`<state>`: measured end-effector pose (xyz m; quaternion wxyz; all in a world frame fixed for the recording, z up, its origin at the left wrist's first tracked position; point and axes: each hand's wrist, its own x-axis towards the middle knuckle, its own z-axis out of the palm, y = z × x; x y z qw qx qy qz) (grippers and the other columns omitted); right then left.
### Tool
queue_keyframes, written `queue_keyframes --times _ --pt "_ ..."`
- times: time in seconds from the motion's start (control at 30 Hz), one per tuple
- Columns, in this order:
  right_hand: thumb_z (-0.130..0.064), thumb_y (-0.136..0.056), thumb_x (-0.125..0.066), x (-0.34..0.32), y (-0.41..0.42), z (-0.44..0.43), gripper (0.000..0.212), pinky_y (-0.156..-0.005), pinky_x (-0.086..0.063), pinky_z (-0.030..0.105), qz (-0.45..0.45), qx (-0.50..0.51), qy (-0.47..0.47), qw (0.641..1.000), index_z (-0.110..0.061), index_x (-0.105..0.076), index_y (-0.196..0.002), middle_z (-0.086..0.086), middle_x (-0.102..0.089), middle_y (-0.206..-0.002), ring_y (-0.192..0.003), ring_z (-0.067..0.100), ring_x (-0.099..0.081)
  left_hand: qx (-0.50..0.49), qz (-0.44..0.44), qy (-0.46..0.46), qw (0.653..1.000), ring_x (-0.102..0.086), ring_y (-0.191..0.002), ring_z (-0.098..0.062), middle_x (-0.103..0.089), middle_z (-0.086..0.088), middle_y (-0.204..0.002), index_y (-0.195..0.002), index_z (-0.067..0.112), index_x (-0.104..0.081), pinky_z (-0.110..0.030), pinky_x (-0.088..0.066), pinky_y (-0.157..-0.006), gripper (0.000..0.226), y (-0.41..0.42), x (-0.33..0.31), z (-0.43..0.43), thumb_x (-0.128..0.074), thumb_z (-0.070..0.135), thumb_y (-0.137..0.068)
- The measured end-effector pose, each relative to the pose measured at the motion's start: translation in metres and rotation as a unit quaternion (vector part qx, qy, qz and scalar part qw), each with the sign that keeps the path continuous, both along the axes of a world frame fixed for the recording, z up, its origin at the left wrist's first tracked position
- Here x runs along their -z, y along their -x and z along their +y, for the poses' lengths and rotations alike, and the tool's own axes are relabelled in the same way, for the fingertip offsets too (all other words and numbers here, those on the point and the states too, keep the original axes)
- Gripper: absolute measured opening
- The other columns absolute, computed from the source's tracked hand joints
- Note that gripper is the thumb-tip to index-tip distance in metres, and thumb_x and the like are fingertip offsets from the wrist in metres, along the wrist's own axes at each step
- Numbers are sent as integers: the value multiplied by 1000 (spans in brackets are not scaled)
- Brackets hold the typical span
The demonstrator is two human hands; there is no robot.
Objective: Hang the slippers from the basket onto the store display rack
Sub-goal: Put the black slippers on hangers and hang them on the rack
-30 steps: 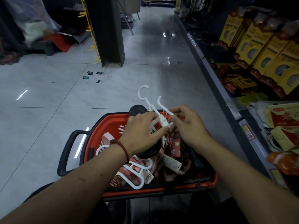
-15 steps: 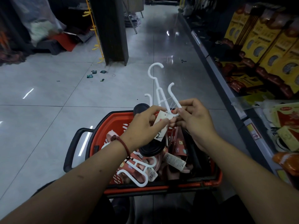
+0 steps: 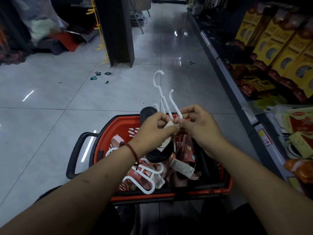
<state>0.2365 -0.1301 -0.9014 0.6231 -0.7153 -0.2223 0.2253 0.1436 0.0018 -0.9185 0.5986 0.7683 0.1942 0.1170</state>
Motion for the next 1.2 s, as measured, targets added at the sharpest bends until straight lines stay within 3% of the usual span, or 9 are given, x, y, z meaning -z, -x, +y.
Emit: queue_keyframes --times 0.13,0.2,0.33,0.43,0.57,0.7,0.9,1.0,1.2 --pt "2 -94 -60 -7 -2 -4 15 -54 -52 25 -81 -4 36 996 -13 -62 -99 5 -71 -85 -62 16 -68 2 28 -24 999 -60 -56 -8 -69 -7 -71 -106 13 -69 -21 -47 -56 18 2 -9 7 -70 8 -89" --pt "0 -95 -59 -11 -6 -9 18 -55 -49 19 -114 12 56 992 -17 -65 -96 3 -70 -84 -61 4 -64 12 20 -106 994 -68 -69 -9 -74 3 -82 -99 26 -74 -30 -55 -65 19 4 -8 14 -68 11 -89" --pt "-3 -94 -58 -16 -14 -17 21 -57 -48 16 -114 35 89 989 -20 -68 -97 2 -70 -85 -64 0 -63 -49 62 -386 919 -62 -74 -8 -66 19 -77 -93 41 -72 -36 -49 -86 17 9 -11 26 -59 30 -91" --pt "-4 -92 -55 -16 -16 -19 21 -52 -48 18 -112 52 106 987 -21 -68 -90 2 -70 -74 -59 4 -61 -60 64 -431 898 -63 -87 -15 -68 19 -82 -96 39 -70 -40 -41 -94 17 7 -13 25 -55 31 -95" --pt "-22 -96 -62 -13 -20 -23 15 -55 -41 23 -146 77 129 978 -17 -67 -84 -11 -62 -58 -50 0 -52 -81 19 -510 856 -59 -97 -22 -65 11 -99 -99 36 -68 -36 -29 -83 14 2 -7 18 -55 32 -93" --pt "-25 -95 -63 -17 -17 -20 20 -55 -41 26 -173 67 129 974 -12 -67 -80 -5 -59 -59 -51 7 -49 -55 -33 -489 870 -57 -99 -18 -56 5 -112 -117 31 -63 -40 -42 -88 41 -6 -3 -7 -57 56 -85" --pt "-24 -96 -65 -32 -6 -20 18 -50 -35 24 -203 -55 156 965 -16 -67 -79 6 -54 -59 -49 7 -42 -47 -68 -425 901 -55 -86 -22 -49 1 -98 -103 26 -73 -45 -51 -79 21 -10 0 -1 -68 30 -84" --pt "-23 -95 -66 -34 -6 -24 20 -51 -32 26 -179 -52 139 973 -14 -67 -77 13 -53 -62 -49 11 -40 -50 -76 -377 922 -57 -87 -19 -51 0 -104 -97 25 -75 -36 -54 -79 15 -8 2 4 -69 31 -85" --pt "-23 -94 -67 -34 -2 -27 14 -57 -36 32 -193 -66 139 969 -15 -70 -84 29 -58 -68 -55 21 -44 -113 -32 -212 970 -62 -65 -7 -68 5 -68 -93 22 -76 -20 -53 -69 18 -9 -1 4 -68 12 -81"
